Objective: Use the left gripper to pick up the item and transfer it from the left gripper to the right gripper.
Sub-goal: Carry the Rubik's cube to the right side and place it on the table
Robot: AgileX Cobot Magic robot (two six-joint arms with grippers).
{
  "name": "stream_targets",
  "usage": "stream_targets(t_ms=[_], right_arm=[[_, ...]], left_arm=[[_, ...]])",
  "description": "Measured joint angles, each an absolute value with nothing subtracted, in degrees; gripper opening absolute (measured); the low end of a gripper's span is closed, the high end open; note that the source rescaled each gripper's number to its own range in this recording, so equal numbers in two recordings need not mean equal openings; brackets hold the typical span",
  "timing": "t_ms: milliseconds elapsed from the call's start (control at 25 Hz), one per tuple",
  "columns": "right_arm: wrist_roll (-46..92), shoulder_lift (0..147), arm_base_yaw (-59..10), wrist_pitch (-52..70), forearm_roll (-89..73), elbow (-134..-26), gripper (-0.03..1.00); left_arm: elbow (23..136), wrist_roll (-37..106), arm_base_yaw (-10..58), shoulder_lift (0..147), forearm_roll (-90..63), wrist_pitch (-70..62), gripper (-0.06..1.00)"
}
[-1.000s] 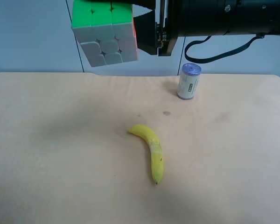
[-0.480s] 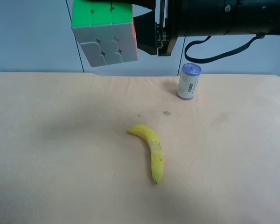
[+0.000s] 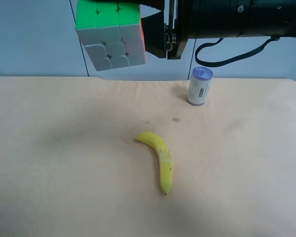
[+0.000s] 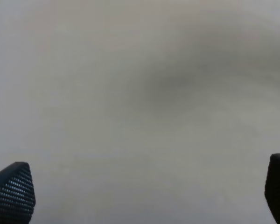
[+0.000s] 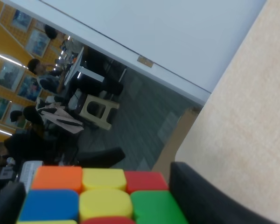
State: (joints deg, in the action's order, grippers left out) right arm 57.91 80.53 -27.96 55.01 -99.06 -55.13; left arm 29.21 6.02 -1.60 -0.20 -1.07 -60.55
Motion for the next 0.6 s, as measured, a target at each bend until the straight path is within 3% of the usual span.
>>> stream_targets(t_ms=[600], right_arm=[[57.9,80.5,-28.0,55.0,-99.1,-55.1,0.00]], left_arm=[[29.2,6.0,-2.1,-0.2,-1.1,-60.5,1.00]])
